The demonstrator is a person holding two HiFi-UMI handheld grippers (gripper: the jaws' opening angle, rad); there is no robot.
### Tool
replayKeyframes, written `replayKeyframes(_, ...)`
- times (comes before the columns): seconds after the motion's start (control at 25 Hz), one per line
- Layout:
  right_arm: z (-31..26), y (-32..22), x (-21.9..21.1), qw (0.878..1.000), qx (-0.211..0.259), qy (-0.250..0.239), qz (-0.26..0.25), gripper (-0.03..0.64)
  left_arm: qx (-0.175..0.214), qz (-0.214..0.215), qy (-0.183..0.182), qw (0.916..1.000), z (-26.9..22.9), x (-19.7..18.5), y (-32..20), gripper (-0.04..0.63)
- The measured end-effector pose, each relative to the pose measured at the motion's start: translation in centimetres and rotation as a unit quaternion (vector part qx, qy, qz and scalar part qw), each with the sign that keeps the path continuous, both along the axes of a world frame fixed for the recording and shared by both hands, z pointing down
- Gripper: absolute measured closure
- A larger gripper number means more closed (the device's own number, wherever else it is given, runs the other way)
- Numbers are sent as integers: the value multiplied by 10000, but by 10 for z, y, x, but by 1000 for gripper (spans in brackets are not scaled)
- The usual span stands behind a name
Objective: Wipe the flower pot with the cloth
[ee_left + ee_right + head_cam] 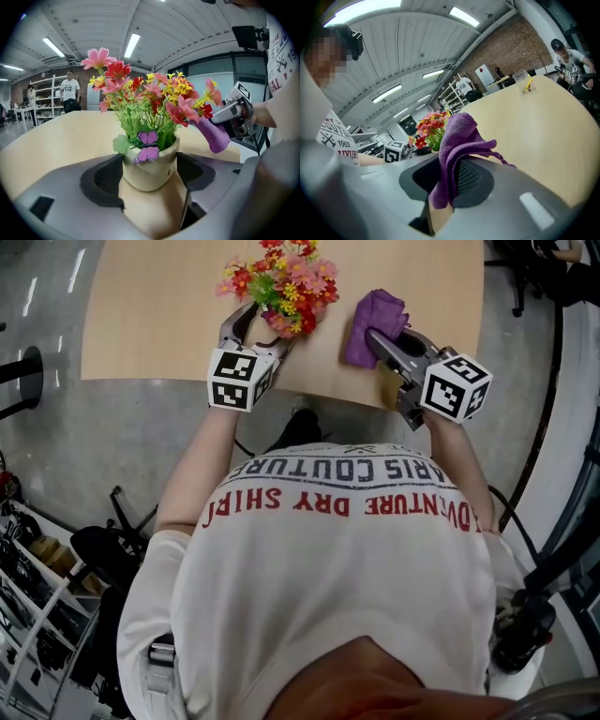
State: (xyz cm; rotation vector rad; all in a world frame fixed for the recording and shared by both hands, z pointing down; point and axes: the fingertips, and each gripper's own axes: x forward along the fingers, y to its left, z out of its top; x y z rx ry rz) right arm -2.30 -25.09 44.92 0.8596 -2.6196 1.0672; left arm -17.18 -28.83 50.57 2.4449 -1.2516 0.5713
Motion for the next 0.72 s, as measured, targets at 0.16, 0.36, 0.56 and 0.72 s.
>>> replayKeyframes(0.16, 0, -6, -1, 9999, -60, -95, 9, 568, -37, 77, -32, 10000, -7, 1, 6, 235)
replayKeyframes(0.36, -6, -27, -13, 9999, 43, -125, -91, 566, -56, 154, -116, 9998, -12, -1, 9, 235)
replayKeyframes(0.56, -2, -49, -30, 9994, 46, -120, -332, 568, -38, 166, -46, 9998, -15, -1, 9, 235)
replayKeyframes(0.72, -2, -58, -42, 9981, 102, -164, -591, 568, -34, 191, 25, 9998, -18, 1, 8, 244)
